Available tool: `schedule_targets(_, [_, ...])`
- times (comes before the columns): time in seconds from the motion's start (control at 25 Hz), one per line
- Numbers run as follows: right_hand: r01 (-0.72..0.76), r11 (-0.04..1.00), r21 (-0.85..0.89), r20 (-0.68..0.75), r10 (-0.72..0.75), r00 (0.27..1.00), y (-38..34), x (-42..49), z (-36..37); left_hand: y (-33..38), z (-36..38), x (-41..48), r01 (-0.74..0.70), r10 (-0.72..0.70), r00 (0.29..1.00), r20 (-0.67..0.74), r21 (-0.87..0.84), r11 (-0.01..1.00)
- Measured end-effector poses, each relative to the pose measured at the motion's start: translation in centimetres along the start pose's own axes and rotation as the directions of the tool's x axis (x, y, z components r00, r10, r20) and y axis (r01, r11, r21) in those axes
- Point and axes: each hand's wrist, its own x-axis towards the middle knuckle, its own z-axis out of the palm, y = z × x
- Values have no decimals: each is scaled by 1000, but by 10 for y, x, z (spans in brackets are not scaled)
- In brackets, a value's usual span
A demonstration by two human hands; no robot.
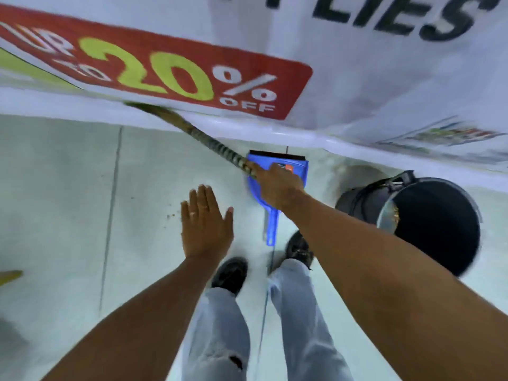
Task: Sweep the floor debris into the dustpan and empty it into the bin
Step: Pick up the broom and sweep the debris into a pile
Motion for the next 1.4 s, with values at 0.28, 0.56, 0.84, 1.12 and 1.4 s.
schedule_targets(0.28, [-142,981,-133,-75,133,988,-68,-35,28,-76,-4,-49,-48,48,999,-10,-14,999])
schedule_targets(0.56, [-76,965,-250,-57,64,996,-102,-77,111,-135,28,-103,82,-83,996,-12,-69,994])
schedule_targets(0.84, [-51,995,-89,-74,45,996,-122,-174,159,-126,49,-171,-23,13,995,-96,-109,994])
schedule_targets(1.12, [-261,856,447,93,245,965,-119,-264,197,-151,64,-240,-35,25,992,-127,-76,996])
schedule_targets(1.4, [-469,778,418,220,414,883,-166,-284,286,-200,80,-242,-51,44,993,-114,-58,997])
